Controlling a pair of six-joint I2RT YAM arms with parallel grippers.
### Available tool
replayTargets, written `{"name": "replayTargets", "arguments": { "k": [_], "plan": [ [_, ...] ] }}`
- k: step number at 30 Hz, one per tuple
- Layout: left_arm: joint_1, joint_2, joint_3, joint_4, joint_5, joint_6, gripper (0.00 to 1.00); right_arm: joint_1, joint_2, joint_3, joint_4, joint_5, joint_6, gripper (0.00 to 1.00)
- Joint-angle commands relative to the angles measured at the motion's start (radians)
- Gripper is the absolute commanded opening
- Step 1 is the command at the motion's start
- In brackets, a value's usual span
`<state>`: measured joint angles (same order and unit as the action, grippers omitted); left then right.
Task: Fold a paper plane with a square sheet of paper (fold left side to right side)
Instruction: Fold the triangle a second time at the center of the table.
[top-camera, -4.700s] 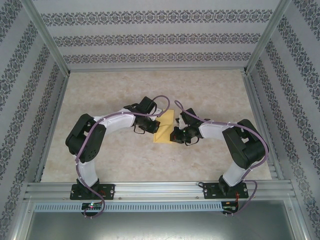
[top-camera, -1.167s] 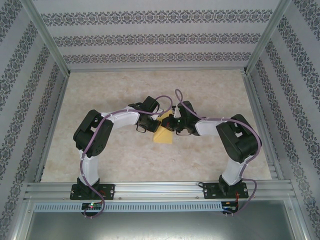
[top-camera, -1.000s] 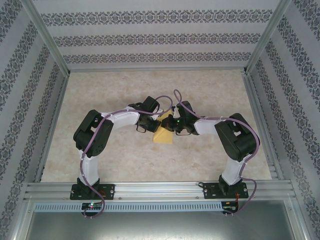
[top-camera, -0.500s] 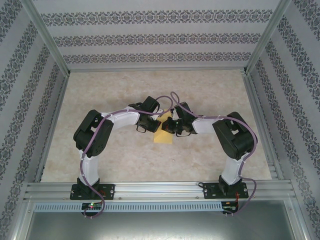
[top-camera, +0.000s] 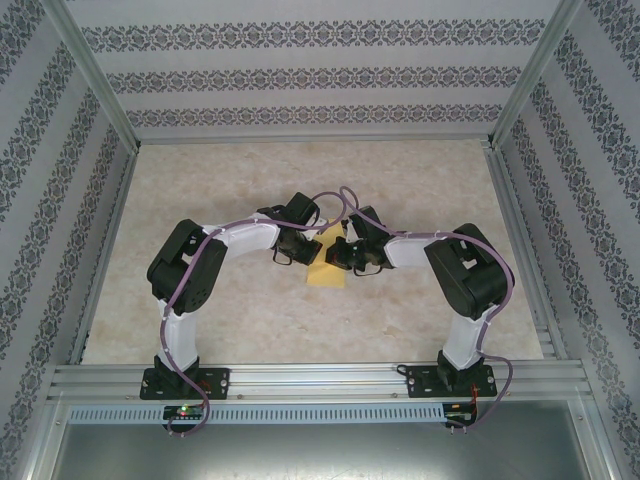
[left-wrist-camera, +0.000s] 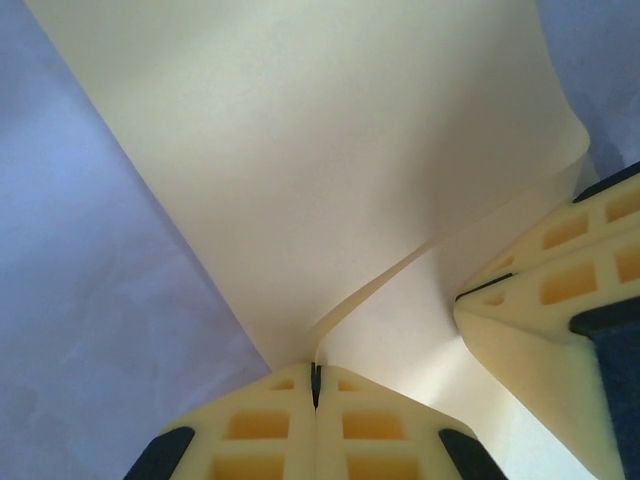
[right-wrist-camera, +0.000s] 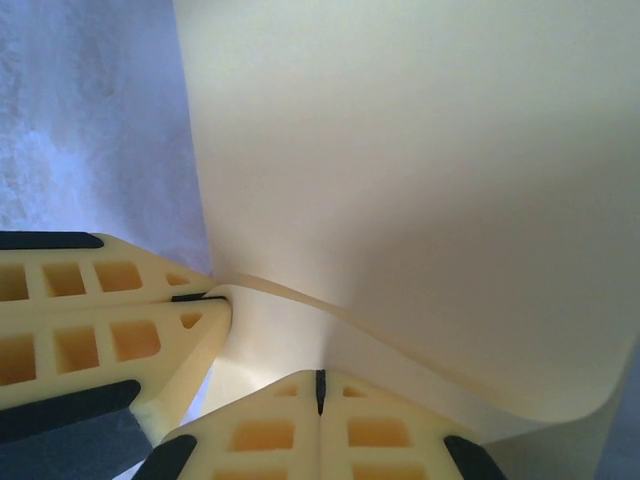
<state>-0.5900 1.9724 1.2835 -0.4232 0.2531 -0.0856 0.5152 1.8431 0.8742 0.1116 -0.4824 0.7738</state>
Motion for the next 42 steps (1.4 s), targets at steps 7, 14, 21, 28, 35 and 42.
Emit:
{"name": "replayTargets", "arguments": {
  "k": [7, 14, 21, 28, 35, 42],
  "plan": [
    [-0.018, -0.027, 0.016, -0.055, -0.017, -0.014, 0.16, 0.011, 0.01, -0.066, -0.042, 0.049, -0.03, 0.0],
    [0.005, -0.181, -0.018, -0.036, 0.007, -0.077, 0.31, 0.009, 0.007, -0.073, -0.038, 0.047, -0.031, 0.0],
    [0.012, -0.287, -0.161, 0.062, 0.27, -0.217, 0.28, 0.008, 0.004, -0.068, -0.052, 0.046, -0.044, 0.0],
    [0.016, -0.224, -0.224, 0.182, 0.458, -0.358, 0.25, 0.005, 0.001, -0.07, -0.056, 0.044, -0.051, 0.0],
    [0.042, -0.154, -0.232, 0.23, 0.437, -0.402, 0.22, 0.006, 0.004, -0.065, -0.062, 0.042, -0.056, 0.0],
    [0.047, -0.122, -0.256, 0.246, 0.44, -0.401, 0.21, 0.004, 0.0, -0.064, -0.072, 0.043, -0.061, 0.0]
  ]
}}
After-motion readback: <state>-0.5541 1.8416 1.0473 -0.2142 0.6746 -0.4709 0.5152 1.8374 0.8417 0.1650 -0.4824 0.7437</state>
